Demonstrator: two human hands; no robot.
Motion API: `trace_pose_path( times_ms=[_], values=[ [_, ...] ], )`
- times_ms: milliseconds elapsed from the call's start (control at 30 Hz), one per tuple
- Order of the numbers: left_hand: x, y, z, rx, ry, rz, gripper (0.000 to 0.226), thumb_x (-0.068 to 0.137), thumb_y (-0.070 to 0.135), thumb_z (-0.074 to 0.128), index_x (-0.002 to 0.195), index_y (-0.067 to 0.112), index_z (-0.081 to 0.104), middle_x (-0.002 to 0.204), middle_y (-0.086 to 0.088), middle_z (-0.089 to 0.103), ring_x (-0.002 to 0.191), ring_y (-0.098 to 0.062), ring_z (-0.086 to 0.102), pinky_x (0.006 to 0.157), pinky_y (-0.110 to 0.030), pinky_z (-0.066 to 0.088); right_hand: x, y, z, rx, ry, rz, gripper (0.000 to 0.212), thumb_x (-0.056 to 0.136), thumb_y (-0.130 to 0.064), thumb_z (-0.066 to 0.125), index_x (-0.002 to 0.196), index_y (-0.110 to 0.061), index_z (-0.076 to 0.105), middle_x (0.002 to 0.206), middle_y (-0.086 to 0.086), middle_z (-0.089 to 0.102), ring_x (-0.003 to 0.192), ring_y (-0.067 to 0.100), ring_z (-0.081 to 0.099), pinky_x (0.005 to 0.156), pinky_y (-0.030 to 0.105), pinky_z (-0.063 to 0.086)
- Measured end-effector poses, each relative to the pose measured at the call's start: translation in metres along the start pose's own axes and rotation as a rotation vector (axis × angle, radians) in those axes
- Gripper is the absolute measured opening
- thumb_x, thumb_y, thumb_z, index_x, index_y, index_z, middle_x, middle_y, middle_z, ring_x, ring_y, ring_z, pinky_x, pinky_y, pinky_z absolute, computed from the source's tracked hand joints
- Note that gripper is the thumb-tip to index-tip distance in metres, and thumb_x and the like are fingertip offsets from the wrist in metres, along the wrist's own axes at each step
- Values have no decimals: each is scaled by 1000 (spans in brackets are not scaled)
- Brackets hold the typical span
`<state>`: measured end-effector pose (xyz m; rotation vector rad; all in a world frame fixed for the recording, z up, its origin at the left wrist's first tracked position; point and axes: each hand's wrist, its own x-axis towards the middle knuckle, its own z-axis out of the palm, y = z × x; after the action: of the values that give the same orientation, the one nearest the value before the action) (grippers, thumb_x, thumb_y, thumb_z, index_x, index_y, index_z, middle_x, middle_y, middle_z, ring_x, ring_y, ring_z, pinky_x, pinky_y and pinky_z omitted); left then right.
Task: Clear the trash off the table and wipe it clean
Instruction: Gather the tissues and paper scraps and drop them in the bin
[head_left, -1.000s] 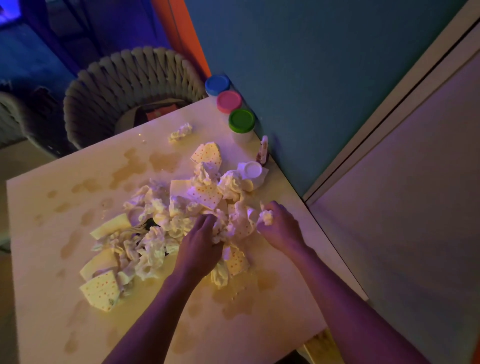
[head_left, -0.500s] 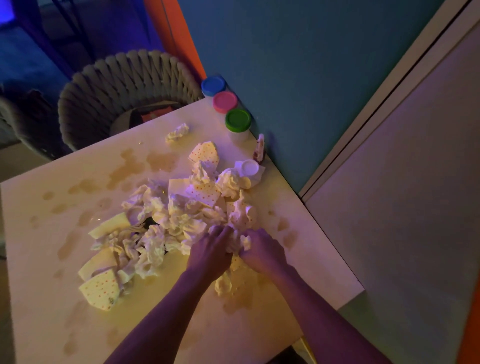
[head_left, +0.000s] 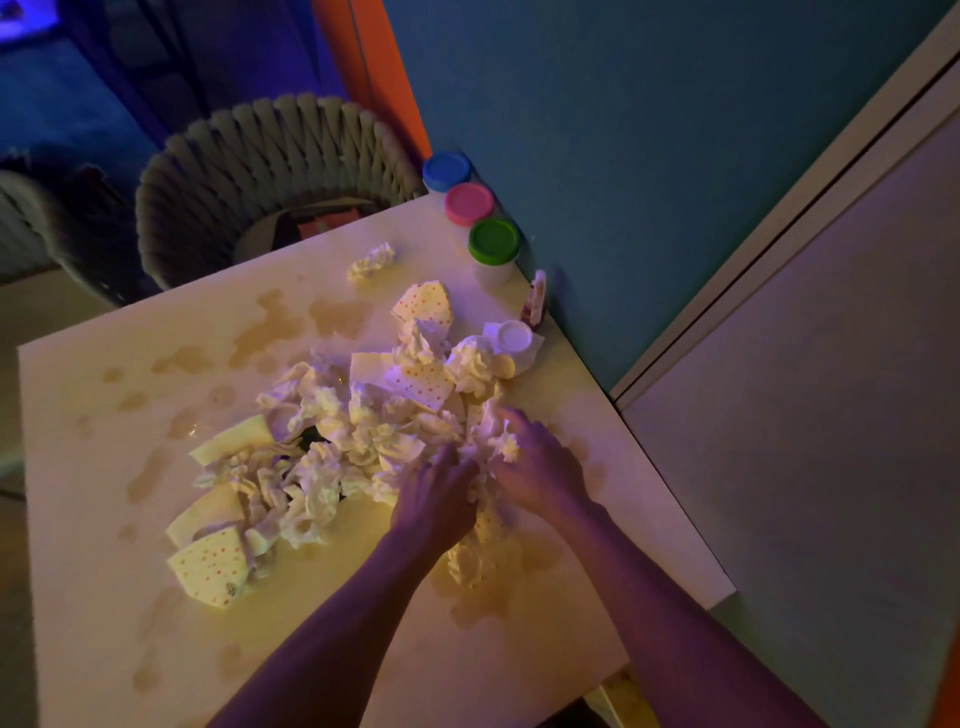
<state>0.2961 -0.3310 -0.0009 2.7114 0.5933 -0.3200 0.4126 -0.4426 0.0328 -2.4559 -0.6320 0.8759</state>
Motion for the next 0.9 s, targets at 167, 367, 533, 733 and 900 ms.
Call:
trace_pose_path(
  times_ms=[167,367,533,733,900],
  values=[
    [-20,-16,2,-99,60,40,33,73,22,67,105,29,63,107,4,53,87,-25,60,54,-36,49,14,-16,3,-149,-83,-25,80,83,-41,58,148,-52,13,141,1,50,119,35,56,93,41,46],
    [-48,-31,0,-188,153,37,34,72,27,72,103,33,61,112,9,53,92,-20,62,53,-36,54,30,-32,16,-284,-104,53,82,82,-37,62,151,-27,20,136,10,54,120,35,56,92,39,46],
    [-62,-33,-1,-257,207,36,32,73,24,72,103,33,62,112,7,56,89,-21,63,54,-36,54,30,-40,27,-424,-54,48,47,87,-29,60,131,-14,49,132,10,54,121,32,55,94,37,46],
    [-70,-36,-1,-299,189,3,31,75,29,68,105,35,61,116,9,53,90,-21,63,60,-37,55,21,-35,44,-440,-6,14,46,88,-36,63,126,-18,48,126,10,57,118,32,58,90,38,48],
    [-80,-41,-1,-316,198,3,28,76,28,66,103,34,61,115,10,53,90,-21,64,60,-36,55,19,-35,46,-376,13,17,50,86,-37,64,128,-19,46,127,11,58,118,34,57,88,37,47]
  ],
)
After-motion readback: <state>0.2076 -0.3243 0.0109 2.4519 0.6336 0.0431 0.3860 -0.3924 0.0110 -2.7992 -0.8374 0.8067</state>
